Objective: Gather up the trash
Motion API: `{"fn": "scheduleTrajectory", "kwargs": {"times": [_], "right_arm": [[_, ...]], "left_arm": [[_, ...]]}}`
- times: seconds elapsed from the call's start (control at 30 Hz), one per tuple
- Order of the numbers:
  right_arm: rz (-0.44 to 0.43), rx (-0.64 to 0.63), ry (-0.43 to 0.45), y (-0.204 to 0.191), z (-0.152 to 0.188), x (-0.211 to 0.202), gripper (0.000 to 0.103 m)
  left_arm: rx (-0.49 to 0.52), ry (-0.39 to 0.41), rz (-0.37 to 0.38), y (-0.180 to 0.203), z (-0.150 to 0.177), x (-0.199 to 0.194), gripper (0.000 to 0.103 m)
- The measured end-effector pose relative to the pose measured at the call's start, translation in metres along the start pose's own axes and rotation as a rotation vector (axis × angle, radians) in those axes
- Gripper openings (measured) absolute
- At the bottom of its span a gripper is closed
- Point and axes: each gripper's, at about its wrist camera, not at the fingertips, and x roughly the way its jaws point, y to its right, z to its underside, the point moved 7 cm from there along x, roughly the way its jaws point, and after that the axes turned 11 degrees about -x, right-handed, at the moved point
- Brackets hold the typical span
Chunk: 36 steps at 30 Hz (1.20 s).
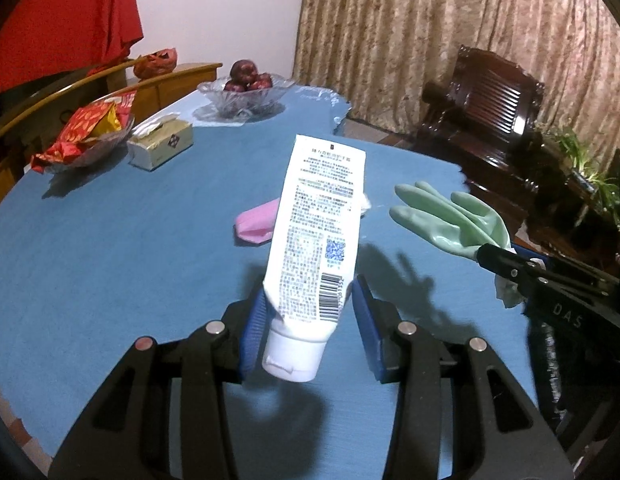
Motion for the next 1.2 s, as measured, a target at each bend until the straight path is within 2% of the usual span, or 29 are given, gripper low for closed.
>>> {"fn": "scheduleTrajectory", "kwargs": {"times": [0.03, 0.07, 0.17, 0.23, 0.43, 0.53, 0.6, 0.67, 0.87, 1.0, 1.2], "right_arm": [[0.004, 0.001, 0.006, 0.002, 0.0, -0.005, 0.029], [0.008, 0.002, 0.013, 0.004, 0.0, -0.01, 0.029], [0.019, 0.01, 0.033, 0.008, -0.001, -0.025, 0.029], [0.025, 0.015, 0.035, 0.011, 0.001, -0.03, 0.029], [0.036, 0.031, 0.009, 0.017, 0.018, -0.034, 0.029], [0.033, 0.034, -0.003, 0.017, 0.028, -0.036, 0.029], [0.029, 0.033, -0.01, 0.013, 0.035, -0.036, 0.029], [0.021, 0.037, -0.016, 0.01, 0.043, -0.034, 0.029], [0.001, 0.033, -0.049, -0.004, 0.061, -0.027, 0.029], [-0.006, 0.037, -0.057, -0.011, 0.071, -0.025, 0.029], [-0.021, 0.032, -0.093, -0.026, 0.089, -0.017, 0.029]], "left_arm": [[0.004, 0.003, 0.005, 0.003, 0.0, -0.002, 0.032], [0.015, -0.001, 0.023, 0.008, 0.0, -0.005, 0.018], [0.026, -0.018, 0.057, 0.022, 0.003, -0.009, 0.015], [0.049, -0.023, 0.063, 0.03, 0.008, -0.008, 0.007], [0.06, -0.085, 0.071, 0.036, 0.033, 0.007, 0.002], [0.072, -0.109, 0.076, 0.034, 0.044, 0.01, 0.004], [0.072, -0.11, 0.075, 0.028, 0.049, 0.01, 0.011], [0.061, -0.107, 0.067, 0.022, 0.054, 0.008, 0.04], [0.047, -0.138, 0.039, -0.006, 0.077, 0.009, 0.053], [0.029, -0.165, 0.008, -0.025, 0.092, 0.013, 0.056], [0.017, -0.191, 0.018, -0.034, 0.101, 0.018, 0.057]]}}
